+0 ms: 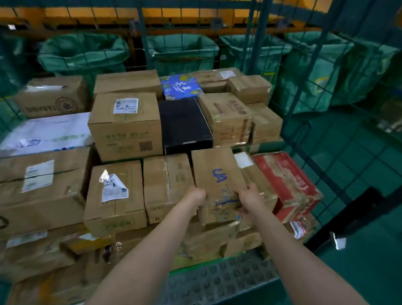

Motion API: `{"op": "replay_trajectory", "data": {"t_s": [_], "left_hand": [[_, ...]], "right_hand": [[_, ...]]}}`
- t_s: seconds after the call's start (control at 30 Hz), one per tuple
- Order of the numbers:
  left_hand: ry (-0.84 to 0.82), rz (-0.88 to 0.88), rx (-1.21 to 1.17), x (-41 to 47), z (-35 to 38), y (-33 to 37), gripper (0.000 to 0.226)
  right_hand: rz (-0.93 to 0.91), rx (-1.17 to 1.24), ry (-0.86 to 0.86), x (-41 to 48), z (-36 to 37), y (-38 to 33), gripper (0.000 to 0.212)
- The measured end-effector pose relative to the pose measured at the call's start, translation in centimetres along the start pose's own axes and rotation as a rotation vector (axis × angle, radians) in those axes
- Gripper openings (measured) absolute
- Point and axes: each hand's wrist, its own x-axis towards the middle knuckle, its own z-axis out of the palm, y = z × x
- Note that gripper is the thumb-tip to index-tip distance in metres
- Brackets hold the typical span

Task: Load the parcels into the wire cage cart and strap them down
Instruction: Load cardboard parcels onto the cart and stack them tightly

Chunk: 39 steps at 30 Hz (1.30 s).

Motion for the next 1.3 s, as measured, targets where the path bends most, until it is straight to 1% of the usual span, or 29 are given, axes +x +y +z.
{"op": "replay_trajectory", "data": {"t_s": [0.1,0.2,0.27,0.37,0.47,0.57,0.63,0.7,0.77,0.83,0.9,0.97,1.03,1.13,1.23,1.27,1.3], "left_hand": [[0.04,-0.04,0.03,2.9,0.0,0.9,0.032],[0.055,-0.08,0.037,5.1,0.4,1.7,0.032],[0.07,-0.091,0.06,5.9,0.6,2.1,0.035],[0.111,-0.085,0.08,6.9,0.7,2.1,0.035],[0.174,-0.072,0.063,7.6,0.7,1.9,0.044],[0.214,-0.04,0.036,7.7,0.6,1.8,0.05],[0.225,-0.045,0.049,7.5,0.4,1.9,0.052],[0.221,-0.062,0.03,6.9,0.3,2.1,0.05],[0.198,-0.068,-0.028,6.2,0.0,2.2,0.041],[0.184,-0.058,-0.032,5.4,-0.6,2.1,0.032],[0.197,-0.048,-0.04,4.3,-1.7,1.8,0.03],[0.211,-0.055,-0.058,3.0,-3.1,1.0,0.029],[0.26,-0.081,-0.082,1.5,-4.6,-0.1,0.03],[0.33,-0.116,-0.221,-1.0,-6.9,-2.9,0.031],[0.411,-0.168,-0.404,-3.8,-9.3,-6.5,0.014],[0.453,-0.185,-0.442,-5.3,-10.2,-8.4,0.012],[0.48,-0.198,-0.457,-6.5,-10.9,-9.7,0.019]], "right_hand": [[-0.008,-0.026,-0.049,2.6,0.7,-1.6,0.034],[0.0,-0.064,-0.092,5.0,1.4,-2.5,0.041],[-0.004,-0.143,-0.103,6.2,1.8,-2.9,0.046],[-0.024,-0.228,-0.119,7.5,2.2,-3.7,0.047],[-0.013,-0.298,-0.141,8.2,2.4,-4.3,0.049],[0.007,-0.35,-0.165,8.3,2.4,-4.8,0.057],[-0.009,-0.477,-0.187,8.0,2.1,-5.2,0.06],[-0.069,-0.758,-0.137,7.3,1.5,-5.8,0.06],[-0.198,-0.99,-0.024,6.6,1.1,-6.7,0.064],[-0.353,-1.071,0.039,5.7,1.6,-7.4,0.07],[-0.517,-1.067,0.044,4.6,2.9,-7.9,0.063],[-0.602,-1.02,-0.04,3.0,4.7,-8.2,0.059],[-0.675,-1.001,-0.157,1.7,6.7,-8.1,0.058],[-0.767,-1.048,-0.321,-0.5,10.0,-7.5,0.057],[-0.842,-1.079,-0.452,-3.4,13.4,-6.6,0.051],[-0.879,-1.094,-0.51,-5.2,15.0,-6.0,0.049],[-0.911,-1.104,-0.559,-6.5,16.2,-5.4,0.048]]}}
